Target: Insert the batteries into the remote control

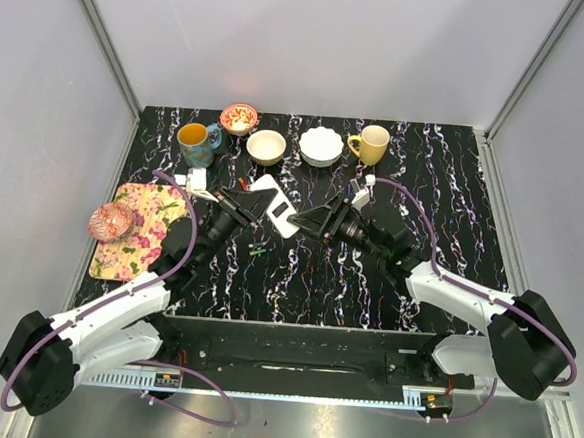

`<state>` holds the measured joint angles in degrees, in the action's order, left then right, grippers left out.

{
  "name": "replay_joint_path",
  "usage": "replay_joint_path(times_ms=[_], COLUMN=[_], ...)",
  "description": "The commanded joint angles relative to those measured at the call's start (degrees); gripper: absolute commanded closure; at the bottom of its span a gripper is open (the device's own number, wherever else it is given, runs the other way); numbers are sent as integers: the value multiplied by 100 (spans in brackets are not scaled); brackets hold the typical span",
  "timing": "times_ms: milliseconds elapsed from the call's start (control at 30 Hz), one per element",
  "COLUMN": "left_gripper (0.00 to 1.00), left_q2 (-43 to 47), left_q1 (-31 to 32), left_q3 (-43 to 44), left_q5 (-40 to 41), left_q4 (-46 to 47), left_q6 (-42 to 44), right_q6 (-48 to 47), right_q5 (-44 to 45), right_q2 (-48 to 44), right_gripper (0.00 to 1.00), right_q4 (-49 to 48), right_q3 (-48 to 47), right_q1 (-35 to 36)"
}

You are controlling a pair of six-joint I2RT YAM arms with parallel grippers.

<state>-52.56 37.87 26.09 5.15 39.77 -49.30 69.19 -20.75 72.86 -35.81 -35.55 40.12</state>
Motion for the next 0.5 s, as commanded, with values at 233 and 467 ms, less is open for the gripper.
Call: replay_joint_path(times_ms=[233, 467], left_gripper=[100, 100], left_q2=[123, 131], left_q1=[37, 72], left_q3=[81, 98], left_q5=[224, 171], left_q4=[312, 356], left_q6=[-1, -115], right_q6=[60, 33], right_q5=[-245, -245], right_q2=[71, 88], right_gripper=[44, 50], right_q4=[-471, -444], right_q3=[-84, -84], right_q1=[13, -4])
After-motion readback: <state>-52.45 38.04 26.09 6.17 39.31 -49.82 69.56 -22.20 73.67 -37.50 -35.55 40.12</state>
